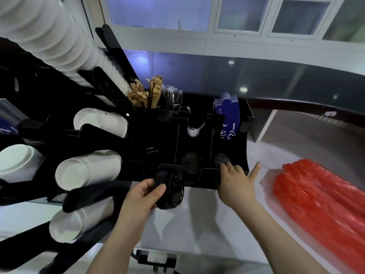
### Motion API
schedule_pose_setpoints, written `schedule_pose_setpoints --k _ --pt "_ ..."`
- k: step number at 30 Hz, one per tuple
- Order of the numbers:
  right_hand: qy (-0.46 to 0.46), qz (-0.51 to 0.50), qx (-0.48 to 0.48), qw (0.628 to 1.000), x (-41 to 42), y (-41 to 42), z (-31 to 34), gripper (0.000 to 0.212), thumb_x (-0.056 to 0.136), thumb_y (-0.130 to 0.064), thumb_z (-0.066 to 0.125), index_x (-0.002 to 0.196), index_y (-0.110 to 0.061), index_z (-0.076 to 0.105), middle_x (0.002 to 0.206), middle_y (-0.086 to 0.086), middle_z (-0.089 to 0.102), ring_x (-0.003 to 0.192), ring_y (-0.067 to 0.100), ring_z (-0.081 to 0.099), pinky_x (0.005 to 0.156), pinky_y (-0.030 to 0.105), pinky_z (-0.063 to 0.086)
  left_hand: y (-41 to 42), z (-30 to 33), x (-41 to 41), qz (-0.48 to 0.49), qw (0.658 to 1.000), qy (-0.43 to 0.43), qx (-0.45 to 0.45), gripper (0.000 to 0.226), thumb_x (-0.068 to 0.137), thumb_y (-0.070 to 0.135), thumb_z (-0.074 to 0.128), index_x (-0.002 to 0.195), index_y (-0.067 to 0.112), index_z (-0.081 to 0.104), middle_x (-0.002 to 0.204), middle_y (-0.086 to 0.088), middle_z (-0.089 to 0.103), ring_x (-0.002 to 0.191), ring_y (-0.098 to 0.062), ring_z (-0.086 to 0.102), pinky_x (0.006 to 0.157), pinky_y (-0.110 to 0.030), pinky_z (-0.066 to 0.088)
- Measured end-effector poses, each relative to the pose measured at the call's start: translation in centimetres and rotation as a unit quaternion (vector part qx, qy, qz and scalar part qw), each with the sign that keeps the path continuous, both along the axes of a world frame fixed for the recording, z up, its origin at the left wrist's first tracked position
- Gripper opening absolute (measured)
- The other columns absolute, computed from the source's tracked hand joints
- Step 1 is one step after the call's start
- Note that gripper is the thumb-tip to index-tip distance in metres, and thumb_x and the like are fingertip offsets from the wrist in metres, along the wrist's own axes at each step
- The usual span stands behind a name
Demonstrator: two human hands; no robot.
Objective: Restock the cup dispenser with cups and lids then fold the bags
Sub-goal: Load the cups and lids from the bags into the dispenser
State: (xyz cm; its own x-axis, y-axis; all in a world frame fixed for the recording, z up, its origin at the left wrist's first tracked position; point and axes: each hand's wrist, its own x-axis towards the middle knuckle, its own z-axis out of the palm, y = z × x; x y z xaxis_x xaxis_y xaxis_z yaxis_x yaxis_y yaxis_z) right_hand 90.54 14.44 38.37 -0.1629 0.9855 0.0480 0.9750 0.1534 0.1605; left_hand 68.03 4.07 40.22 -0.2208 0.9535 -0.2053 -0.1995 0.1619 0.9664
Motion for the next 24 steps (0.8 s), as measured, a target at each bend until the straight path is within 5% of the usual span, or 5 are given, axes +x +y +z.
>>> schedule_pose_setpoints --k 3,9,12,17,24 --pt "0.013 0.002 -0.010 1.000 0.1 0.3 0.4 0.052 0.082 -0.020 0.048 0.133 -0.019 0.041 0.130 -0.003 0.049 0.116 0.022 0.046 0.102 0.076 -0.005 0.0 0.1 0.2 -0.004 1.000 -0.007 -0.005 0.009 0.088 0.014 0.063 0.091 0.015 0.072 0.090 -0.009 0.073 0.082 -0.017 0.068 0.071 -0.024 0.052" --pt "0.157 0.028 -0.001 0.987 0.2 -2.7 0.2 0.079 0.084 -0.019 0.052 0.153 -0.017 0.013 0.161 -0.002 0.012 0.149 0.019 -0.006 0.113 0.057 -0.009 -0.1 -0.2 0.6 -0.028 0.999 -0.003 -0.018 0.011 0.090 0.014 0.061 0.097 0.010 0.069 0.091 -0.006 0.074 0.083 -0.016 0.070 0.068 -0.022 0.051" --pt "0.324 0.108 0.008 0.940 -0.5 -5.5 0.1 0.074 0.085 -0.015 0.057 0.151 -0.023 0.025 0.157 -0.006 0.024 0.146 0.006 0.000 0.121 0.041 0.001 -0.4 -0.7 0.8 -0.044 0.999 0.009 -0.028 0.011 0.090 0.015 0.062 0.098 0.012 0.069 0.093 -0.004 0.074 0.087 -0.017 0.070 0.070 -0.024 0.052" --pt "0.452 0.185 -0.144 0.861 -1.8 -9.7 -0.1 0.102 0.077 -0.040 0.073 0.147 -0.052 0.001 0.158 -0.023 0.006 0.143 -0.008 0.003 0.114 0.012 0.015 -1.8 -1.0 1.8 -0.089 0.995 0.041 -0.025 0.008 0.086 0.012 0.067 0.092 0.016 0.070 0.089 -0.004 0.075 0.086 -0.020 0.070 0.078 -0.030 0.054" --pt "0.568 0.138 -0.125 0.802 -3.4 -14.9 0.6 0.099 0.068 -0.030 0.084 0.143 -0.052 0.022 0.142 -0.024 0.037 0.130 0.003 0.041 0.102 0.032 0.046 -6.4 0.3 2.5 -0.125 0.990 0.071 0.001 0.011 0.086 0.013 0.067 0.091 0.022 0.070 0.087 0.003 0.074 0.087 -0.018 0.069 0.081 -0.031 0.054"
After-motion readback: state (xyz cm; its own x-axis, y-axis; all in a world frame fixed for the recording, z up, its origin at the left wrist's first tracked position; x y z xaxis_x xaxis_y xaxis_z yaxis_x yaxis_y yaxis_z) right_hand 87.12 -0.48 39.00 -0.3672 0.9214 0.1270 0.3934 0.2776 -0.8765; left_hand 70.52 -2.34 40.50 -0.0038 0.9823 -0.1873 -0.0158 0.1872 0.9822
